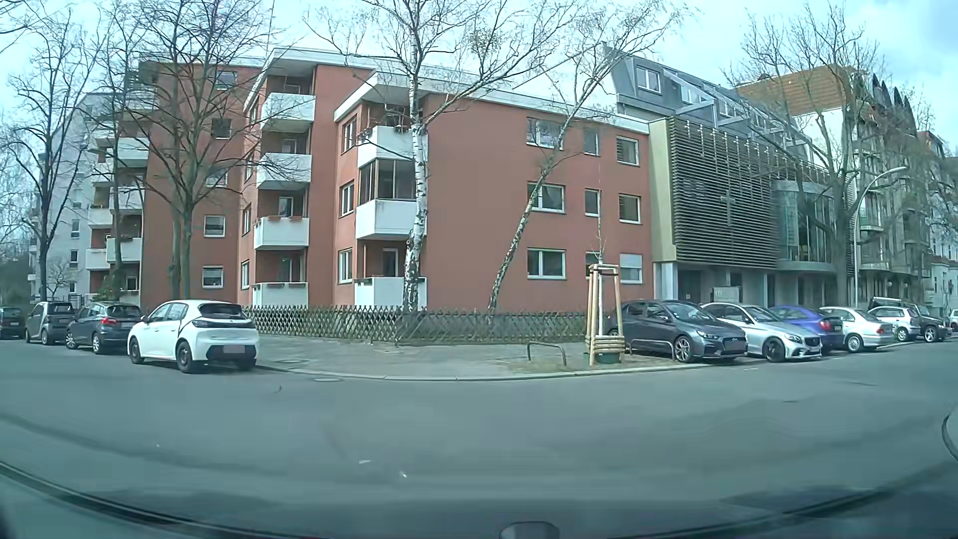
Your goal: Follow the waypoints while adhering to traffic rules and regulations
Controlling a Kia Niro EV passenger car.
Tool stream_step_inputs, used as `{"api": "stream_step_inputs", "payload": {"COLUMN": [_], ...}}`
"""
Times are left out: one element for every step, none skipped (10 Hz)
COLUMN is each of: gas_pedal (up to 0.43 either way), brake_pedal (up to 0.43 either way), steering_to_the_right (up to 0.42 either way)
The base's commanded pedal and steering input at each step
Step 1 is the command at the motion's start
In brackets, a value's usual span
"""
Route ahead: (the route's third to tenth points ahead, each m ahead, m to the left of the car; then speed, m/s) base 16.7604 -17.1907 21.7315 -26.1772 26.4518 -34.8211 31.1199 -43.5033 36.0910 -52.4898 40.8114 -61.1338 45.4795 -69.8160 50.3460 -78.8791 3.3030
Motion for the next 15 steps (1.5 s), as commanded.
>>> {"api": "stream_step_inputs", "payload": {"gas_pedal": [0.000, 0.000, 0.000, 0.000, 0.000, 0.098, 0.130, 0.130, 0.138, 0.150, 0.150, 0.150, 0.150, 0.150, 0.150], "brake_pedal": [0.000, 0.000, 0.000, 0.000, 0.000, 0.000, 0.000, 0.000, 0.000, 0.000, 0.000, 0.000, 0.000, 0.000, 0.000], "steering_to_the_right": [0.262, 0.275, 0.280, 0.301, 0.327, 0.355, 0.380, 0.396, 0.415, 0.429, 0.447, 0.465, 0.475, 0.480, 0.478]}}
